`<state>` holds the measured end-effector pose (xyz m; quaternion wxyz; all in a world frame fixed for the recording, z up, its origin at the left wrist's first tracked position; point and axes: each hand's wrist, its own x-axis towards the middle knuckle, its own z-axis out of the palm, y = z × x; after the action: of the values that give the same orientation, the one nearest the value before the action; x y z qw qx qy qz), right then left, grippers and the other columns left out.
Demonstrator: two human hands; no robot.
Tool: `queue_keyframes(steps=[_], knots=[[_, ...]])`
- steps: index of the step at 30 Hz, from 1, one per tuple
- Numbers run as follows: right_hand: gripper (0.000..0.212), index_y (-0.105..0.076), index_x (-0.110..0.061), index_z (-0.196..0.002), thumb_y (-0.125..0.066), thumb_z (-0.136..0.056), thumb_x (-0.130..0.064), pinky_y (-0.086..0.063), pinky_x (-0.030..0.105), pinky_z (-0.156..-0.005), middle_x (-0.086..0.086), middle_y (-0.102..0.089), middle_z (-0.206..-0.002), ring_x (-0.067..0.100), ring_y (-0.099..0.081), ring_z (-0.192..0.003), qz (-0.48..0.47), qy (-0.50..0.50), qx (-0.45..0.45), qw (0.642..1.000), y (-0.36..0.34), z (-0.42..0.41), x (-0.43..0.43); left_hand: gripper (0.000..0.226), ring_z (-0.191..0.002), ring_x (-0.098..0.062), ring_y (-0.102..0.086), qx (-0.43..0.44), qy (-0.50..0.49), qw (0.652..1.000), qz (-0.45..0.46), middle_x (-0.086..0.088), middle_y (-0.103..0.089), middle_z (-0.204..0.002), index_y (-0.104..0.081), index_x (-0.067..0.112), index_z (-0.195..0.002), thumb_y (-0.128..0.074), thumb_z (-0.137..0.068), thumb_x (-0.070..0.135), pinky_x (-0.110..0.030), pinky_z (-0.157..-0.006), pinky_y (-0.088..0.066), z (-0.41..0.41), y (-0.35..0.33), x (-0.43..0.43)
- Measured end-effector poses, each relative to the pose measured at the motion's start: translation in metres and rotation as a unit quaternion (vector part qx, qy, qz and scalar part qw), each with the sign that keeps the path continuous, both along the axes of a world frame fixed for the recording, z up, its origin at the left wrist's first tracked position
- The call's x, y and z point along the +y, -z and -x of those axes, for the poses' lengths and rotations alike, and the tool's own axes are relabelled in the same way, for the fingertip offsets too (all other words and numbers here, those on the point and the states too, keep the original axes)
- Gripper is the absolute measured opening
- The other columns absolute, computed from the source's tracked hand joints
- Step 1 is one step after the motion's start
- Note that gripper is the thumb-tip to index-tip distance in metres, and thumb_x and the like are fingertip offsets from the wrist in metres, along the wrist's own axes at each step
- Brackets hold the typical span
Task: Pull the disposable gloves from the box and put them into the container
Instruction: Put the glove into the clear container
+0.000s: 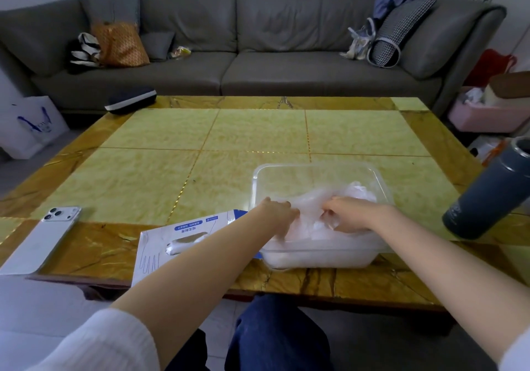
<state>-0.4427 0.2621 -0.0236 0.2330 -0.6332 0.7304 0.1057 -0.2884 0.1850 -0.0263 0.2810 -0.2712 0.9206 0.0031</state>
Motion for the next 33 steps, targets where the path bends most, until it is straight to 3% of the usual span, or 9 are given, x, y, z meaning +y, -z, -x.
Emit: queue_keyframes(steps=[4,7,10,12,14,17,22,26,33], knots=[[0.033,-0.052,-0.018,-0.129,-0.049,-0.096,-0.013,-0.041,0.028,-0.094,0.002,-0.053,-0.131,0.020,-0.052,-0.116,0.044,0.034,0.003,0.998,-0.023,-0.008,0.007,0.059,-0.128,-0.027,-0.042,0.037,0.025,0.998,0.049,-0.004,-0.050,-0.136,-0.030,0.023,-0.145,-0.051,-0.094,0.041,-0.048,-0.112,-0.013,-0.010,-0.024,0.002],[0.032,-0.058,-0.019,-0.121,-0.041,-0.097,-0.007,-0.045,0.033,-0.089,0.002,-0.059,-0.124,0.022,-0.055,-0.112,0.182,0.051,0.026,0.982,-0.040,-0.028,0.004,0.048,-0.133,-0.024,-0.036,0.196,0.012,0.977,0.086,-0.002,-0.046,-0.140,-0.033,0.024,-0.142,-0.046,-0.097,0.035,-0.049,-0.115,-0.009,-0.033,-0.048,0.005],[0.036,-0.060,-0.016,-0.119,-0.042,-0.094,0.002,-0.047,0.034,-0.086,0.000,-0.060,-0.121,0.020,-0.054,-0.112,0.348,0.029,-0.018,0.937,-0.047,-0.065,0.001,0.041,-0.132,-0.019,-0.037,0.320,-0.051,0.939,0.115,0.003,-0.047,-0.138,-0.038,0.026,-0.138,-0.043,-0.098,0.025,-0.045,-0.116,-0.012,-0.075,-0.052,-0.002],[0.037,-0.062,-0.011,-0.113,-0.047,-0.088,0.010,-0.050,0.032,-0.083,0.002,-0.061,-0.115,0.020,-0.055,-0.109,0.424,-0.038,-0.038,0.904,-0.046,-0.098,0.000,0.038,-0.129,-0.017,-0.040,0.318,-0.111,0.935,0.114,0.005,-0.049,-0.136,-0.040,0.027,-0.135,-0.042,-0.098,0.023,-0.043,-0.115,-0.015,-0.112,-0.045,-0.010],[0.039,-0.065,-0.007,-0.105,-0.057,-0.076,0.018,-0.053,0.031,-0.078,0.006,-0.064,-0.104,0.023,-0.060,-0.099,0.461,-0.116,-0.051,0.879,-0.039,-0.131,-0.004,0.040,-0.131,-0.020,-0.039,0.254,-0.187,0.944,0.093,0.002,-0.046,-0.140,-0.037,0.026,-0.137,-0.043,-0.098,0.028,-0.045,-0.113,-0.021,-0.149,-0.032,-0.018],[0.042,-0.062,-0.004,-0.113,-0.057,-0.076,0.016,-0.050,0.034,-0.088,0.009,-0.061,-0.108,0.025,-0.056,-0.102,0.440,-0.182,-0.076,0.876,-0.022,-0.172,-0.016,0.055,-0.135,-0.028,-0.031,0.161,-0.289,0.944,0.013,-0.003,-0.033,-0.148,-0.029,0.025,-0.142,-0.044,-0.094,0.048,-0.050,-0.108,-0.026,-0.199,-0.004,-0.022],[0.042,-0.045,-0.006,-0.132,-0.043,-0.091,0.003,-0.033,0.030,-0.103,0.007,-0.046,-0.130,0.021,-0.040,-0.120,0.308,-0.205,-0.086,0.925,0.010,-0.223,-0.038,0.070,-0.140,-0.025,-0.013,0.248,-0.317,0.912,-0.077,0.002,-0.015,-0.154,-0.027,0.025,-0.144,-0.060,-0.086,0.045,-0.046,-0.111,-0.026,-0.240,0.034,-0.011],[0.034,-0.046,-0.008,-0.129,-0.044,-0.095,-0.006,-0.040,0.034,-0.097,0.008,-0.047,-0.129,0.024,-0.043,-0.120,0.213,-0.156,-0.057,0.963,0.034,-0.240,-0.051,0.070,-0.142,-0.022,-0.012,0.303,-0.322,0.895,-0.054,0.003,-0.016,-0.155,-0.029,0.025,-0.145,-0.062,-0.085,0.044,-0.043,-0.110,-0.027,-0.245,0.044,-0.006],[0.022,-0.065,-0.008,-0.098,-0.047,-0.096,-0.019,-0.042,0.029,-0.070,0.007,-0.063,-0.100,0.024,-0.058,-0.091,0.228,-0.081,-0.046,0.969,0.036,-0.247,-0.062,0.070,-0.142,-0.024,-0.013,0.306,-0.322,0.894,-0.059,0.002,-0.018,-0.155,-0.031,0.024,-0.144,-0.064,-0.085,0.043,-0.046,-0.111,-0.028,-0.244,0.045,-0.008]])
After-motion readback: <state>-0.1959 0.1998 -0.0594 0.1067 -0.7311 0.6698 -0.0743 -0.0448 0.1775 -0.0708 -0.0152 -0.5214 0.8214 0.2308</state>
